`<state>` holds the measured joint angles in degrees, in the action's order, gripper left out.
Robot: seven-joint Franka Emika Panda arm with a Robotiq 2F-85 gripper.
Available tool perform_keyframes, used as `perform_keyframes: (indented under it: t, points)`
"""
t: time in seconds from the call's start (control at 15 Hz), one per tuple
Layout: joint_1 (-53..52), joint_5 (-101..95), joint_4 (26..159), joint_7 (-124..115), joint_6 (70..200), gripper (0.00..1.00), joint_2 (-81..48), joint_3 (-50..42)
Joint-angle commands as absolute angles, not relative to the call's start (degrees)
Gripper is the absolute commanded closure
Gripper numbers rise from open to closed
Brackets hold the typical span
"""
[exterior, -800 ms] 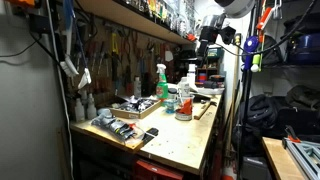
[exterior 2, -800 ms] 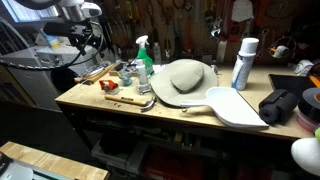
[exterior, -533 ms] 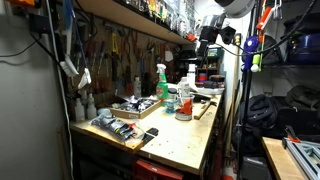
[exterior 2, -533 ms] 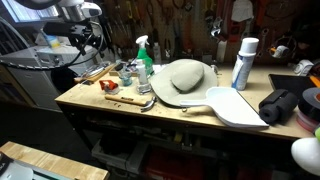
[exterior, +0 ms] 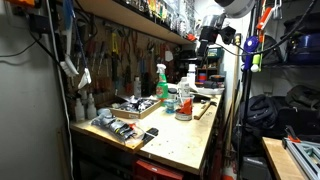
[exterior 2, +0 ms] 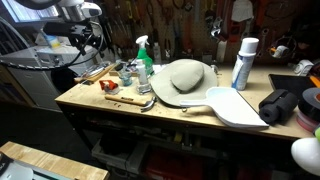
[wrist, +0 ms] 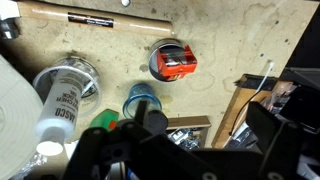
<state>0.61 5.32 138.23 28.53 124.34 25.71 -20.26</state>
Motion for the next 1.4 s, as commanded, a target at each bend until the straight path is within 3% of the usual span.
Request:
perform_keyframes:
  t: [0.0,0.47,1.33]
  points:
    - [2.0,6.0,138.1,29.0,124.1,0.00,25.5,-19.0]
    - [11.2,-10.1,143.7,8.5,132.4,0.00,25.1,-9.8]
    - [-0.5,1.8,145.6,34.9,116.6,0.00,23.7,-11.6]
